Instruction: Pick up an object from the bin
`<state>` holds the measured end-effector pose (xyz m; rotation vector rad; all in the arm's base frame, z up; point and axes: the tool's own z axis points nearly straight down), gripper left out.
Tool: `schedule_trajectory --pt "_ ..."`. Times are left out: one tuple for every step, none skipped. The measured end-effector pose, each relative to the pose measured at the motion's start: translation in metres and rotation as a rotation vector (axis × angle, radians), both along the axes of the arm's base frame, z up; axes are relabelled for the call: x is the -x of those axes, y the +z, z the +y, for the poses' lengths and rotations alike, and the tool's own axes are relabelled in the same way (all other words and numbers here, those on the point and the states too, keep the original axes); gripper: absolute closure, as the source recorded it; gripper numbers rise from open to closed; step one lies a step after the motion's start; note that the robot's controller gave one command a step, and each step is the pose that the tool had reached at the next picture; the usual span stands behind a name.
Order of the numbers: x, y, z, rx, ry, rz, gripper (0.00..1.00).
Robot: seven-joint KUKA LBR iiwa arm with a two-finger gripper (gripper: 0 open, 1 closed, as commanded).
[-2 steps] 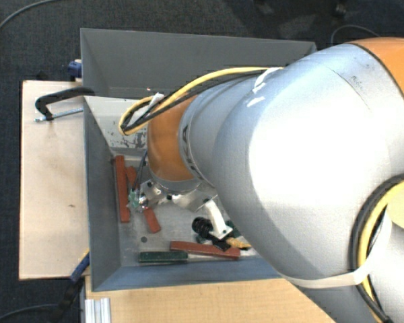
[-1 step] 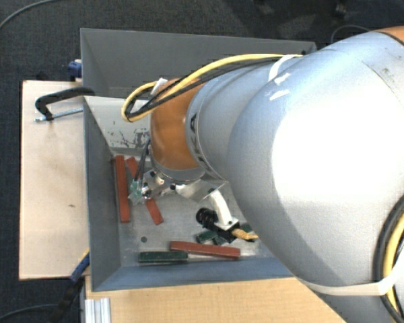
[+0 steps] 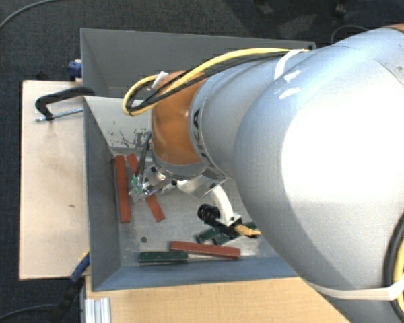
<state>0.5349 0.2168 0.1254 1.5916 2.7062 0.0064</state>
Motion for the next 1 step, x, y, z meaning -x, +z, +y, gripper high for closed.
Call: schedule_trajectory --pt "-0.0011 0.0172 0.0007 0.0 0.001 0.0 1.0"
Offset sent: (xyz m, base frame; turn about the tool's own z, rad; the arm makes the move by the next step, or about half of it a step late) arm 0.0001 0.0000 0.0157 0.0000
